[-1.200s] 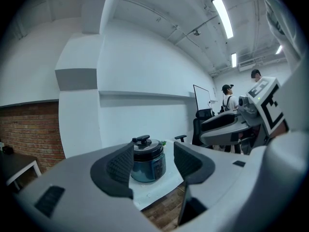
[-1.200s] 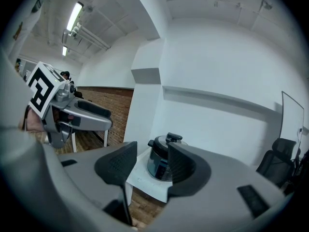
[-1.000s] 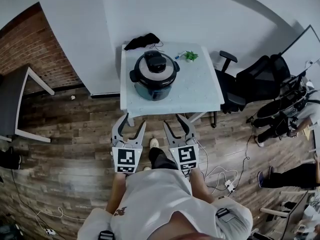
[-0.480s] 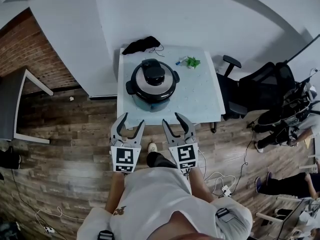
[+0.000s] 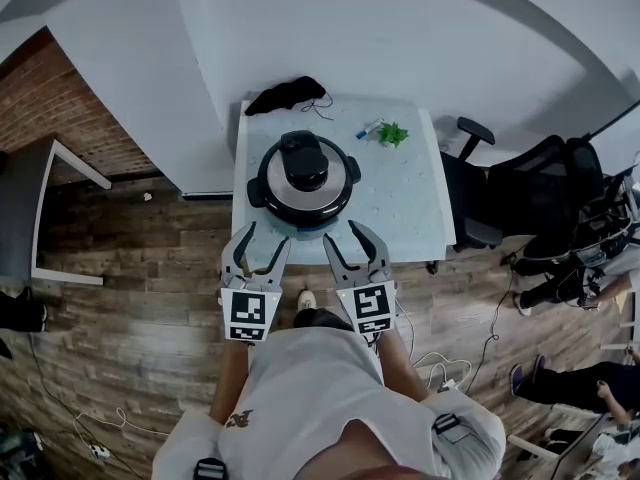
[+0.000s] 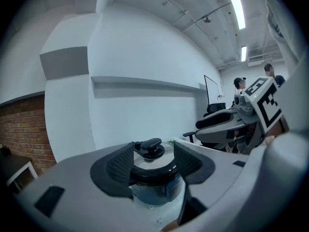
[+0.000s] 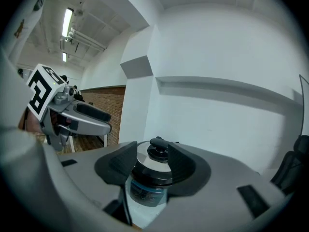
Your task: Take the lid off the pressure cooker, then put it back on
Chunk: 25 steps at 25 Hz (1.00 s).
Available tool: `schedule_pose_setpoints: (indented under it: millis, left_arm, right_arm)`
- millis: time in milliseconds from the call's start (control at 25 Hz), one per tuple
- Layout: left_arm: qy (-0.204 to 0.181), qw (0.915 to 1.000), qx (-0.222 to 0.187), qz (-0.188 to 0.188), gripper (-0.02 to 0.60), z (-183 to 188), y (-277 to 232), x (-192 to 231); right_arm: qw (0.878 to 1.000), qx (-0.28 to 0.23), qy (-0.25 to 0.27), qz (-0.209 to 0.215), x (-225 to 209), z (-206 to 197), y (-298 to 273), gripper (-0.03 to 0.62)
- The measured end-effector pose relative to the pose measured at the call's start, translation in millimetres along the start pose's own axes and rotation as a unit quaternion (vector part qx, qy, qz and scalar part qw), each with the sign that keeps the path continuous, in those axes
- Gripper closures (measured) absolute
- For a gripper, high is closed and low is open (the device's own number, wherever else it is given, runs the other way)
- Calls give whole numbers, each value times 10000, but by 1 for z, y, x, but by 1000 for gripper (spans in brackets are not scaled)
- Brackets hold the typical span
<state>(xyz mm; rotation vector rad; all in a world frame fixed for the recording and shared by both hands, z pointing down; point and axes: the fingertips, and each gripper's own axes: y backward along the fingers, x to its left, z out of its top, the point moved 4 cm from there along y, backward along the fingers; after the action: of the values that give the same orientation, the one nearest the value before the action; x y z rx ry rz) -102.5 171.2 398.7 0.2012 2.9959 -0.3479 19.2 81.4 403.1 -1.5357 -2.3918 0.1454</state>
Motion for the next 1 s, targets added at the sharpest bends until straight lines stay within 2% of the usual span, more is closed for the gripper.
schedule_pose_setpoints:
  millis: [600, 760, 1000]
  left_arm:
    - [12, 9997, 84, 226, 324, 10, -66, 17]
    - [-22, 9998, 172, 131, 319, 10, -82, 21]
    - [74, 9985, 483, -232, 304, 4, -103, 28]
  right_arm:
    - [9996, 15, -104, 264, -47, -8, -56, 395]
    - [9993, 120, -133, 342, -55, -12, -68, 395]
    - [9982, 306, -195, 487, -54, -19, -81, 395]
